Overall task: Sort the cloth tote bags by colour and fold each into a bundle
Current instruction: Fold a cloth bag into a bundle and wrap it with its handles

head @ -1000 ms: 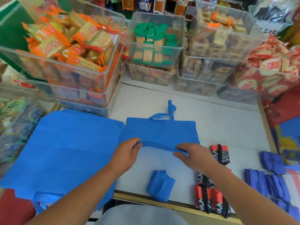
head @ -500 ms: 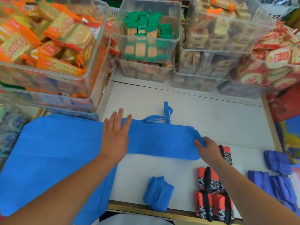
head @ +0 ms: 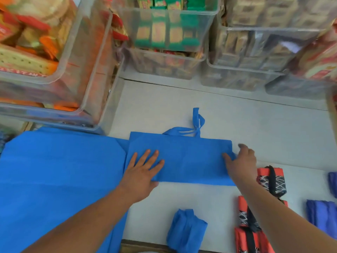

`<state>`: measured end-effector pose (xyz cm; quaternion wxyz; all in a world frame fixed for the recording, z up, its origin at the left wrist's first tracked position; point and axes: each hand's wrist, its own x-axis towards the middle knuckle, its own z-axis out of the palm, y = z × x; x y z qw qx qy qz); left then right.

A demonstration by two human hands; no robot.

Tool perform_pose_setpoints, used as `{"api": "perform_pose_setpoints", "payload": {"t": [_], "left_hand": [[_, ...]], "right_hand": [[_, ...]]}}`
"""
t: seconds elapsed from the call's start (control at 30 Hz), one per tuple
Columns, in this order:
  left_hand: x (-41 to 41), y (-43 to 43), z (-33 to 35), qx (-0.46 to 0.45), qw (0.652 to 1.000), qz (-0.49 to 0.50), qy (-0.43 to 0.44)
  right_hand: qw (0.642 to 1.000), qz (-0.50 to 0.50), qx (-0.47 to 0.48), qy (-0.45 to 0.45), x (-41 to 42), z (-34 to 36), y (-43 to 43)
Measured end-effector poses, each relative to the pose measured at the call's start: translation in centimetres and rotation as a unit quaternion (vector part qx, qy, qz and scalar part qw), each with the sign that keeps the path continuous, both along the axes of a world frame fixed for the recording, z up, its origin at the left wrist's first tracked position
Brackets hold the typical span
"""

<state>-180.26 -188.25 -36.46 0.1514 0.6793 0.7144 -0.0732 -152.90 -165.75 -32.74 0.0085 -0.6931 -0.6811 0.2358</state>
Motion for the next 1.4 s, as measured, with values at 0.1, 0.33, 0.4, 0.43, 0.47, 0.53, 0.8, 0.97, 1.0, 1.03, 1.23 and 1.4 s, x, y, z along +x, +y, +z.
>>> {"api": "perform_pose_setpoints", "payload": {"t": [0.1,0.33,0.4,0.43,0.47,0.53,0.8,0.97,1.0,1.03,1.23,1.4], "left_hand": [[-0.4,-0.8,-1.1,-0.006,0.999,0.010,-0.042],[-1.1,-0.9,-1.8,0.010,0.996,0.007,-0.093],[-1.1,-0.9,-2.1,0.036,0.997,-0.004,-0.061],[-1.1,-0.9,-2.3,0.047,0.998,-0.012,-0.046],[-1.2,-0.9,-2.4,0.054,0.998,-0.022,-0.035],[-1.4,-0.6,-1.9,0.055,0.997,-0.037,-0.031],[-2.9,1.0,3.5,0.004,0.976,0.030,-0.218],[-2.9,1.8,5.4,-0.029,0.970,0.100,-0.219],[-3.0,2.1,5.5,-0.029,0.968,0.126,-0.214],[-3.0,2.3,5.5,-0.032,0.967,0.149,-0.204],[-2.1,3.6,4.0,0.053,0.988,0.143,0.021],[-1.3,3.2,1.7,0.167,0.985,-0.005,0.036]], "right_hand": [[0.957,0.209,0.192,-0.051,-1.5,-0.5,-2.6],[0.925,0.363,0.075,-0.086,-3.3,-4.8,-8.1],[0.920,0.373,0.070,-0.093,-3.0,-5.5,-7.7],[0.920,0.375,0.063,-0.099,-3.0,-5.7,-7.4],[0.920,0.374,0.051,-0.103,-3.1,-5.6,-7.2],[0.924,0.372,0.020,-0.088,-3.2,-5.3,-7.0],[0.896,0.443,0.038,0.023,3.5,-0.8,-3.7],[0.958,0.198,-0.138,0.153,6.1,3.2,-1.2],[0.956,0.161,-0.171,0.173,6.2,3.7,-0.4],[0.956,0.139,-0.186,0.178,6.2,4.1,0.3],[0.985,0.030,-0.124,0.119,3.5,2.0,1.5],[0.994,0.064,-0.089,0.004,1.2,-0.2,2.7]]}}
